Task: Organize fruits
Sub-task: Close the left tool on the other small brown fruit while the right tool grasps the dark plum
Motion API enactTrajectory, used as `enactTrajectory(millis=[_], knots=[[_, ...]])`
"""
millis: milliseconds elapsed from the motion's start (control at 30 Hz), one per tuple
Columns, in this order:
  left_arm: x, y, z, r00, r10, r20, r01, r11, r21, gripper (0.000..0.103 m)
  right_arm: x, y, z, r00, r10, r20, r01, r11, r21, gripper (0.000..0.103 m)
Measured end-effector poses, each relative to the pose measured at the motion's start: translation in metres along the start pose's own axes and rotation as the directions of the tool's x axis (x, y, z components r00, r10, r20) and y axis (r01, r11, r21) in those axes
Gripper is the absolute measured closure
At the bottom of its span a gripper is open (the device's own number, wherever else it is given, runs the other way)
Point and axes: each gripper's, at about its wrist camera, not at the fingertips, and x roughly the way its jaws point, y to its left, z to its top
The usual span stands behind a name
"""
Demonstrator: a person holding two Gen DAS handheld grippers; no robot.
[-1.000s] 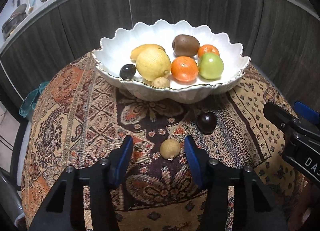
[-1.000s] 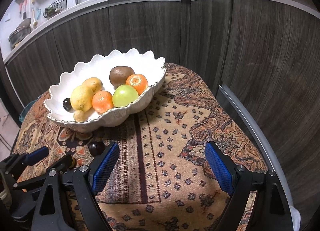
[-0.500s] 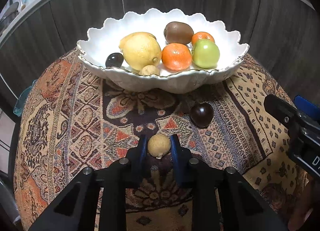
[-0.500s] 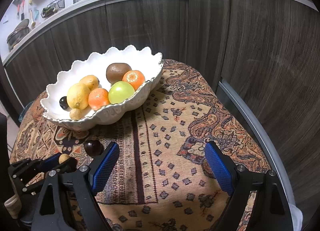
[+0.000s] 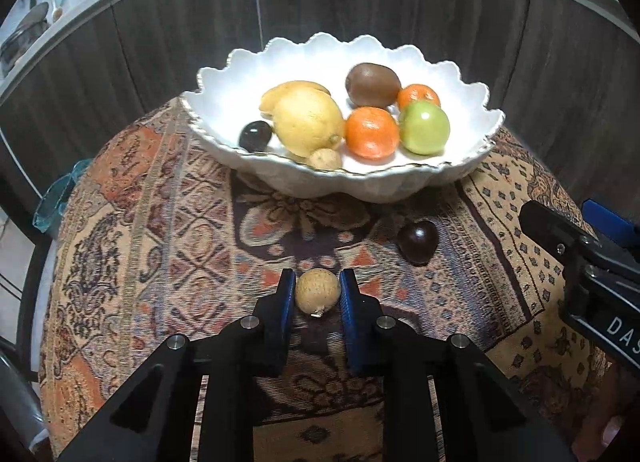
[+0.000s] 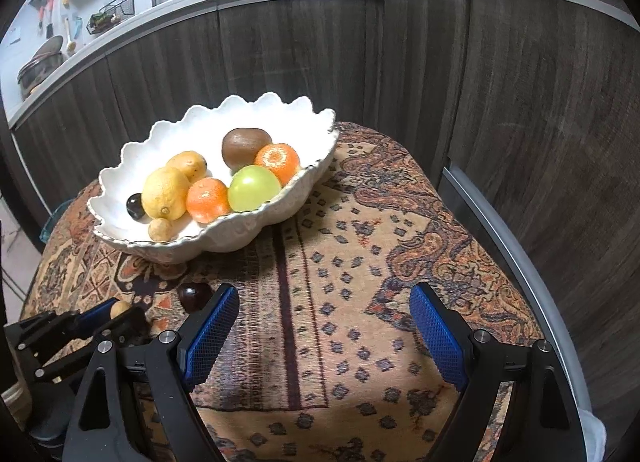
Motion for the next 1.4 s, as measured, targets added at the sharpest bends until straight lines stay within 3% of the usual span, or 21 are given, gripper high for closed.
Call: enactTrajectory(millis=[433,700,1100,1200,1400], knots=[[-0.014,0.056,-0.004,0.998,0.046,0.032,-0.044,0.995,-0.086,0.080,0.016,0.056,-0.001,0.997,0.075,-0.036,-0.077,0.994,-0.074,0.017],[-0.016,0.075,-0.005,0.998,0.052,0.037,-0.047,0.992,-0.120,0.080,0.041,0.082,0.000,0.990,0.105,-0.092,-0.114,0.989,-0.097,0.039],[-0.013,0.081,-0.006,0.998,0.047,0.036,-0.042,0.990,-0.132,0.080,0.065,0.092,-0.006,0.984,0.100,-0.148,-0.117,0.987,-0.108,0.061],[-0.013,0.080,-0.006,0.998,0.047,0.036,-0.042,0.990,-0.131,0.080,0.065,0.093,-0.006,0.985,0.098,-0.143,-0.115,0.986,-0.117,0.073],[-0.016,0.079,-0.006,0.998,0.047,0.040,-0.042,0.991,-0.129,0.080,0.062,0.093,-0.007,0.985,0.107,-0.133,-0.123,0.985,-0.124,0.074]])
